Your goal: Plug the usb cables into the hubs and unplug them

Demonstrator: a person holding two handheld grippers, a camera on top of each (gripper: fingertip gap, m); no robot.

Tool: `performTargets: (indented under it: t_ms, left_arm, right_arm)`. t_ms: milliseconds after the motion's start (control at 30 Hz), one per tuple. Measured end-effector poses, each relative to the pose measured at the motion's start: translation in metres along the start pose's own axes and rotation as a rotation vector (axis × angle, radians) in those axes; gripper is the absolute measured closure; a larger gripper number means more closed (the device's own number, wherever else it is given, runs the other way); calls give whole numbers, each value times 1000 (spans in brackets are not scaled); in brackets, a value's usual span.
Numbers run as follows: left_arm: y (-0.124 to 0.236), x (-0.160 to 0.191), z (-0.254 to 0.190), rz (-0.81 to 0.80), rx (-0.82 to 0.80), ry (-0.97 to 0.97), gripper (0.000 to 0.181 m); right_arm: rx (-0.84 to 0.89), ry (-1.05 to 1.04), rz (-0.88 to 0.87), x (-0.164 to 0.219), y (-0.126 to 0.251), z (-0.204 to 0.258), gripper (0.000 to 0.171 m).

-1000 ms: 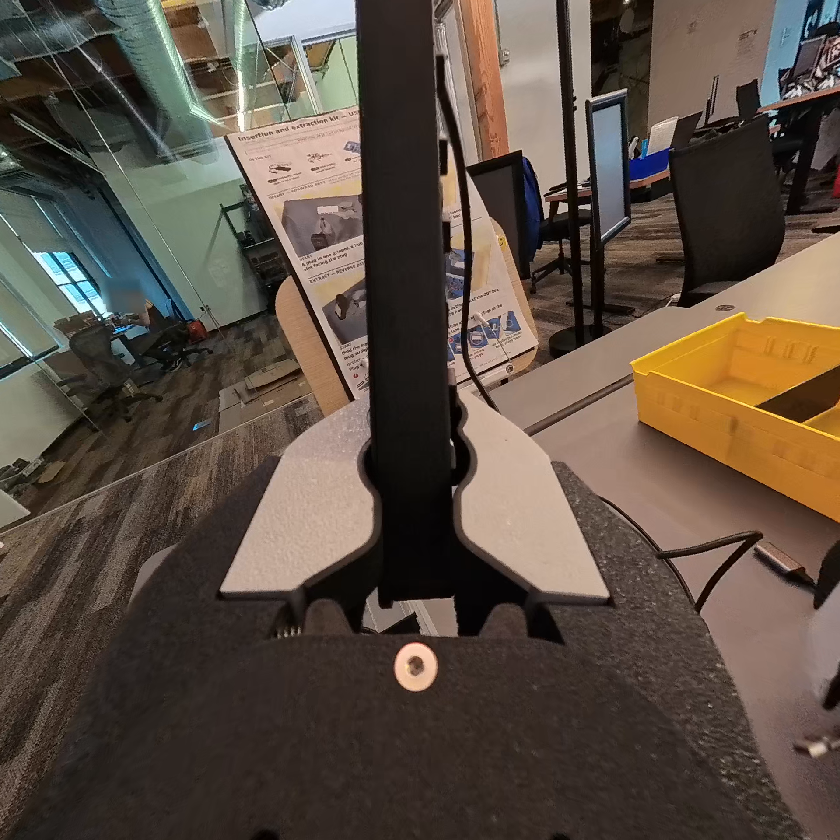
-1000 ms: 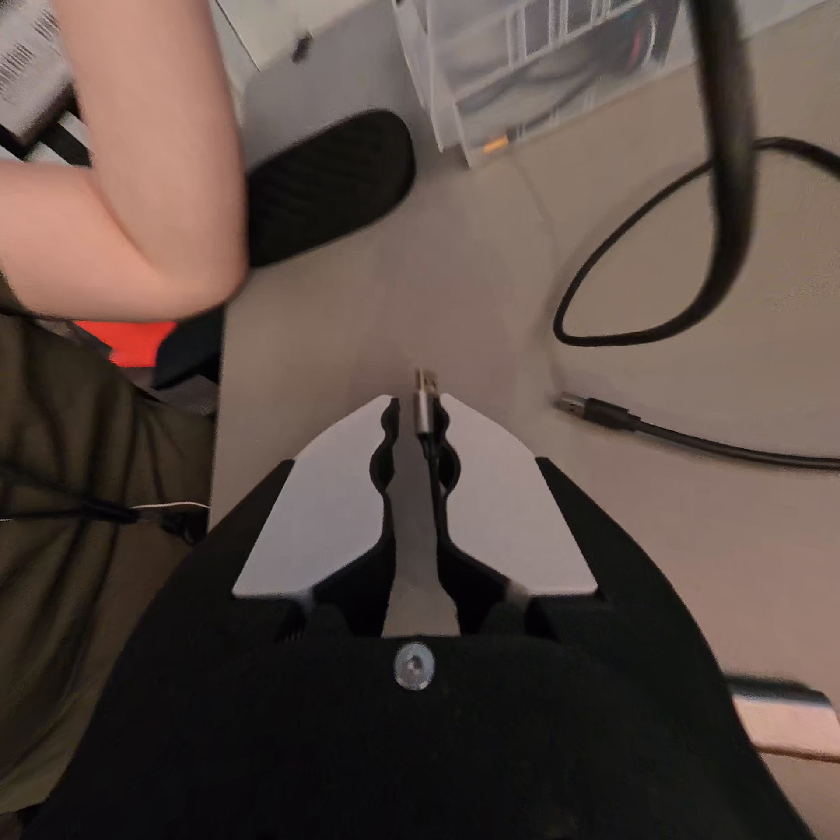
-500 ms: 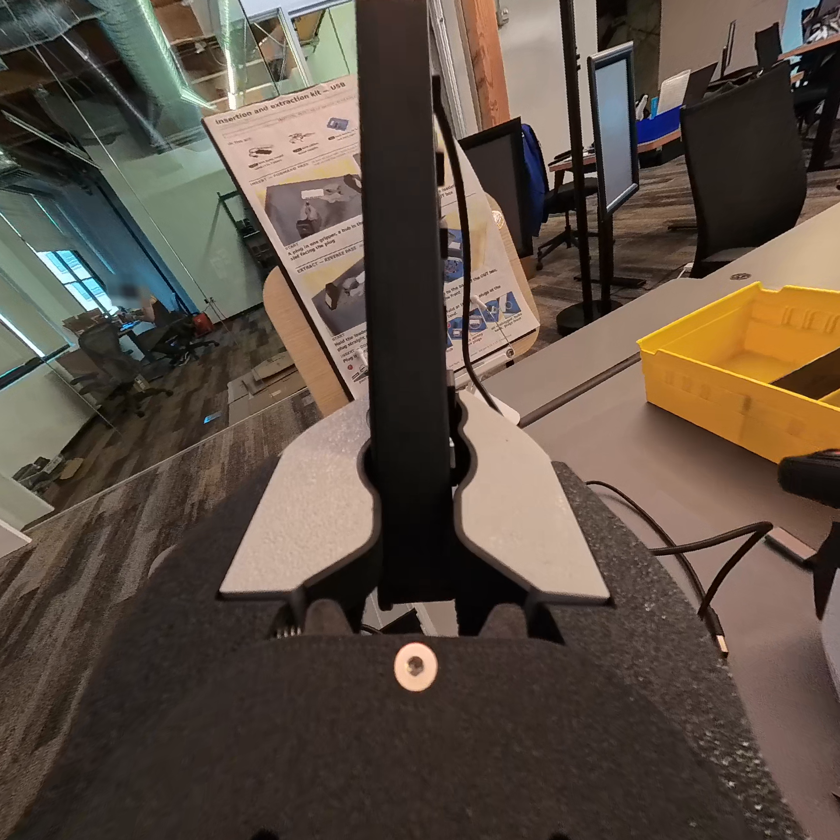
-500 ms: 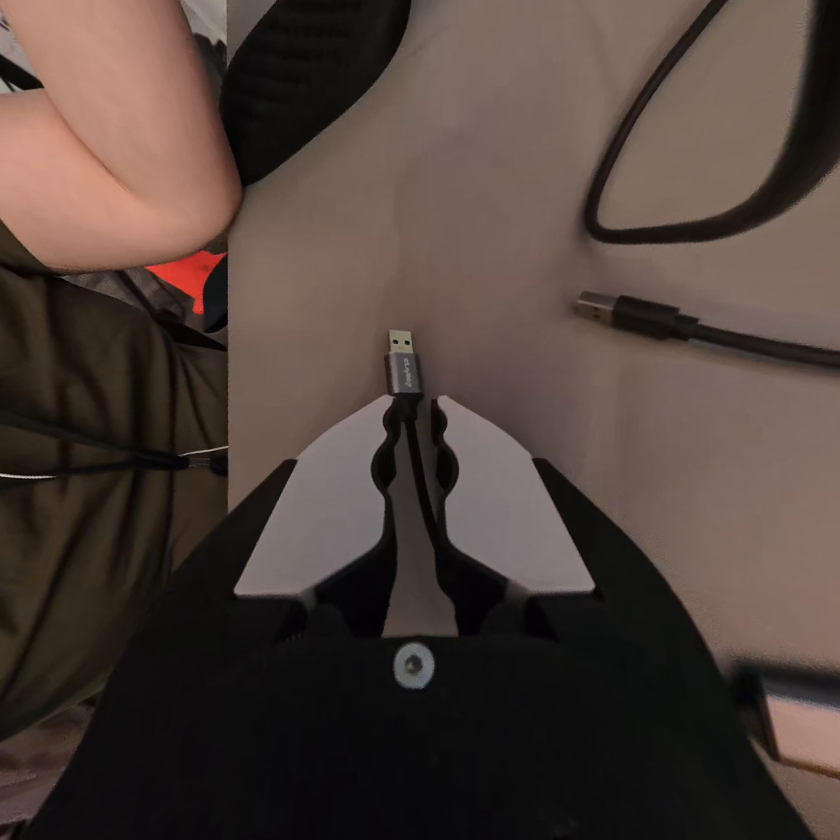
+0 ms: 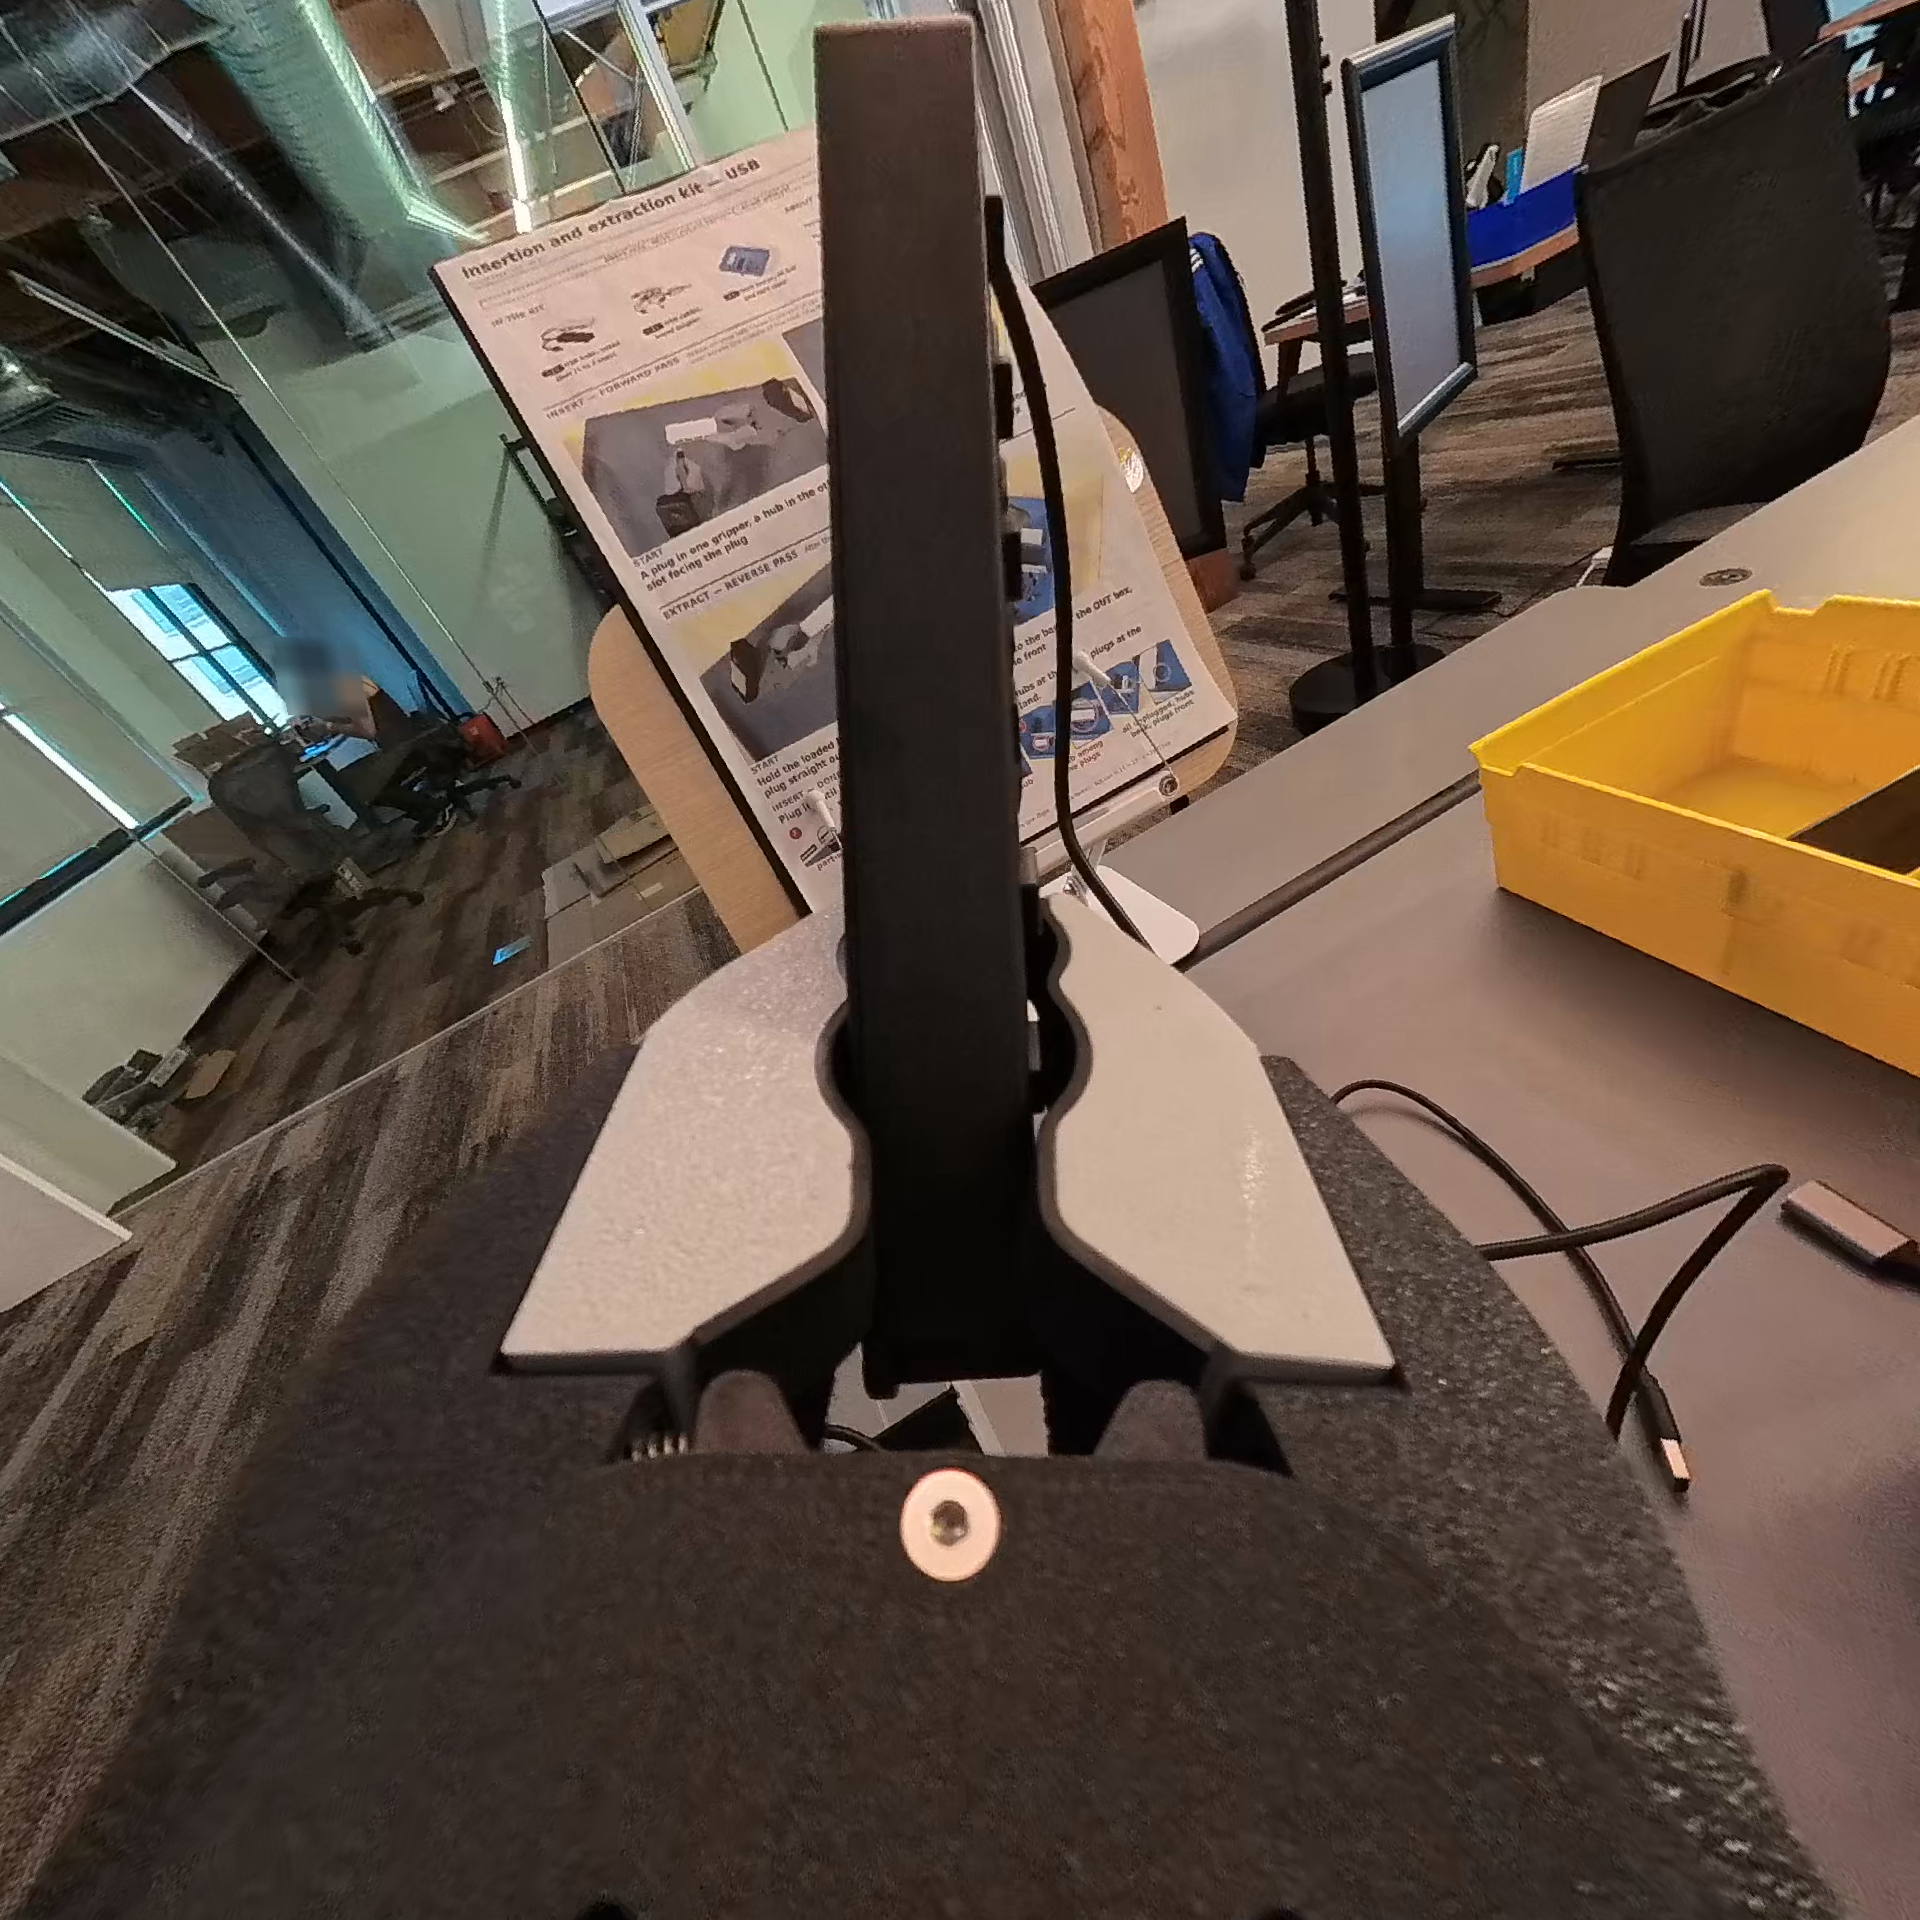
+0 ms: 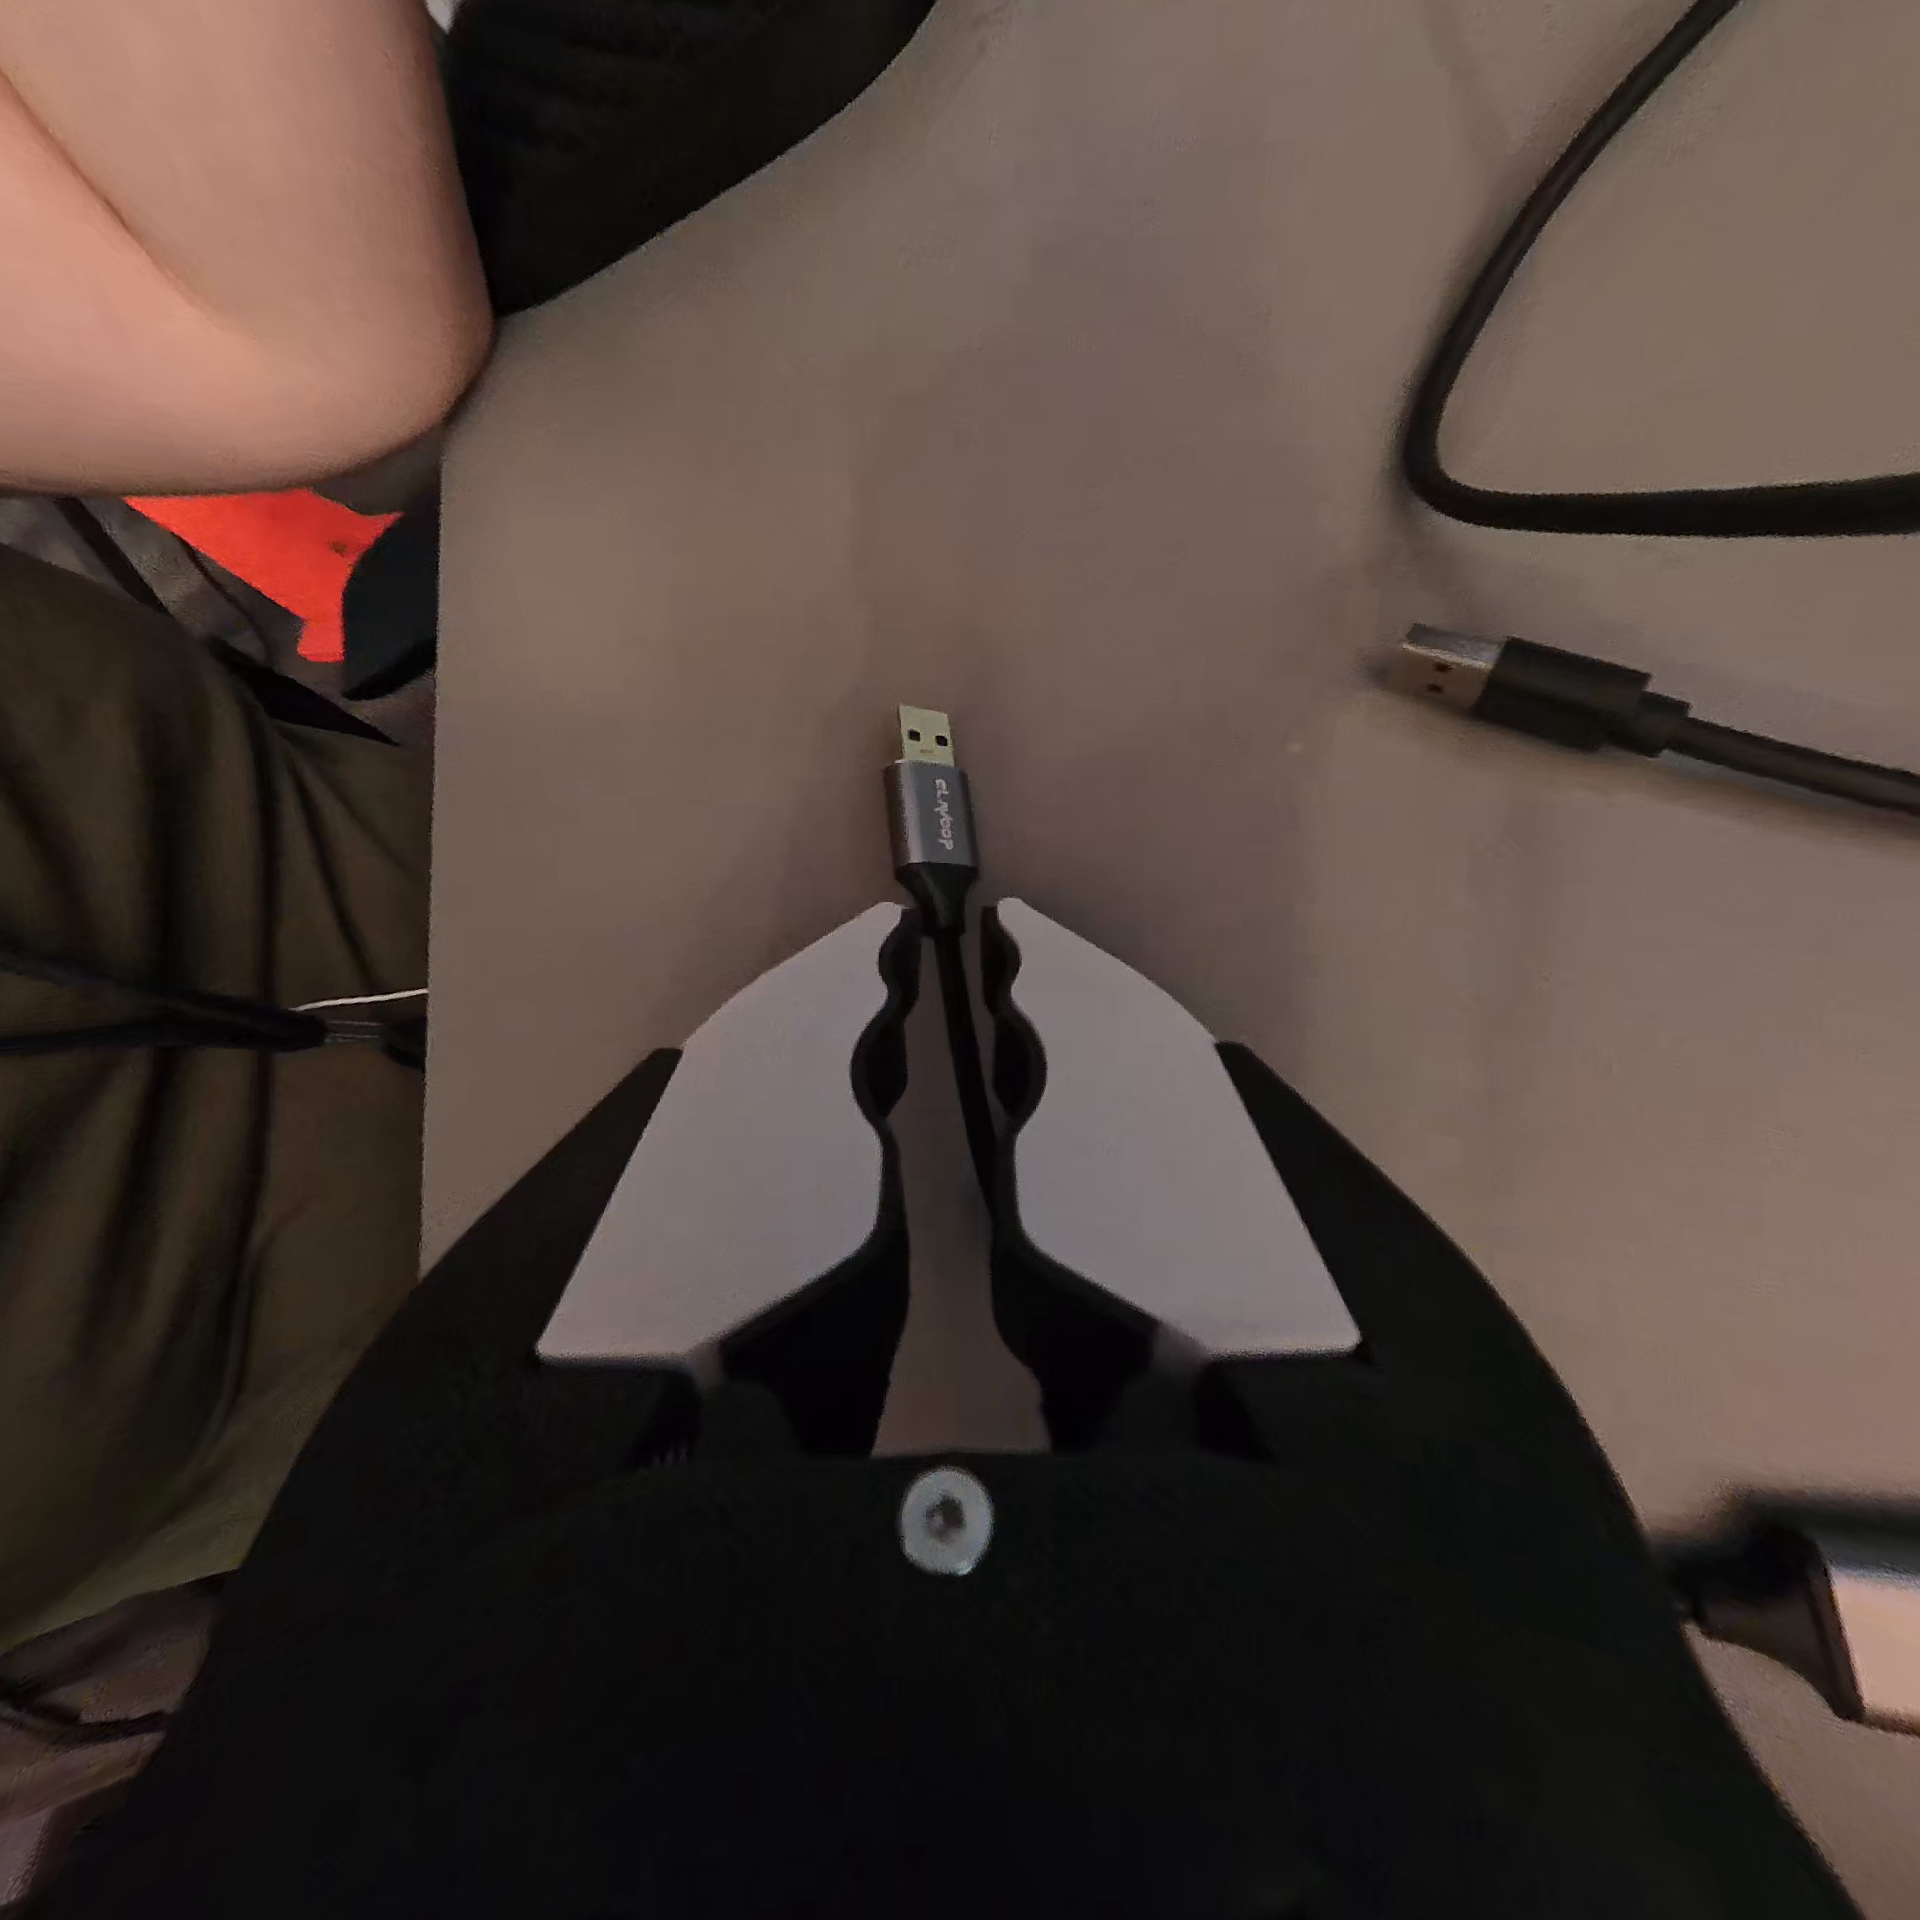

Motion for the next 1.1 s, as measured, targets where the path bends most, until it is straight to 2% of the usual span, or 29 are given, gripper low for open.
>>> performTargets:
  t_ms: [667,833,1100]
  left_arm:
    - [-1,-2,-5,9,-3,-36,153]
    - [-1,-1,-5,17,-10,-54,153]
    - [-4,1,-6,18,-7,-50,153]
  right_arm:
    - [-13,52,64,1,-4,0,163]
    - [126,247,34,-3,-1,4,163]
    - [394,542,-33,-49,26,18,164]
Point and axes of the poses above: each gripper's, where its closed fingertips meet, y back along the fingers, x out of its underside, z = x × y across the jaws, the point moved 4 cm from there along y, back along the fingers, and after that the axes turned 10 degrees about -z, right-handed, at the moved point
